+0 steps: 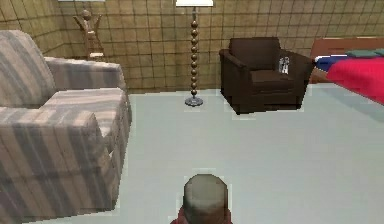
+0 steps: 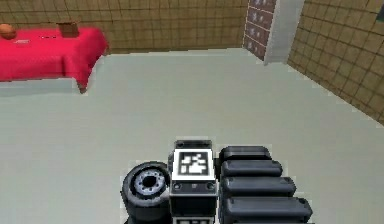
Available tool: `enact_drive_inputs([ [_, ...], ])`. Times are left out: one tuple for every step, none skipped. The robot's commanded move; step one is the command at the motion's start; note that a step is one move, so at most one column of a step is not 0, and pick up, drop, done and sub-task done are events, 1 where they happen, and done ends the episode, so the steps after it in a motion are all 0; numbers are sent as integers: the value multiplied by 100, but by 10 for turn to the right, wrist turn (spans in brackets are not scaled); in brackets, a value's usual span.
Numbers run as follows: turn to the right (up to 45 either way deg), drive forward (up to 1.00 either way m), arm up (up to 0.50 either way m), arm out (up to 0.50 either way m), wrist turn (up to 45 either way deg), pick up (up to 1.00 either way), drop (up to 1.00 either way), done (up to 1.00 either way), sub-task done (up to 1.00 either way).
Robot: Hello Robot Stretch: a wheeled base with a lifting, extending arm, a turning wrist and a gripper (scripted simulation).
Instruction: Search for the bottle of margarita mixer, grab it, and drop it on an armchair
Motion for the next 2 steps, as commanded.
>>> enact_drive_inputs([
  [0, 80, 0, 0, 0, 0, 0, 0, 0],
  [-60, 0, 0, 0, 0, 0, 0, 0, 0],
])
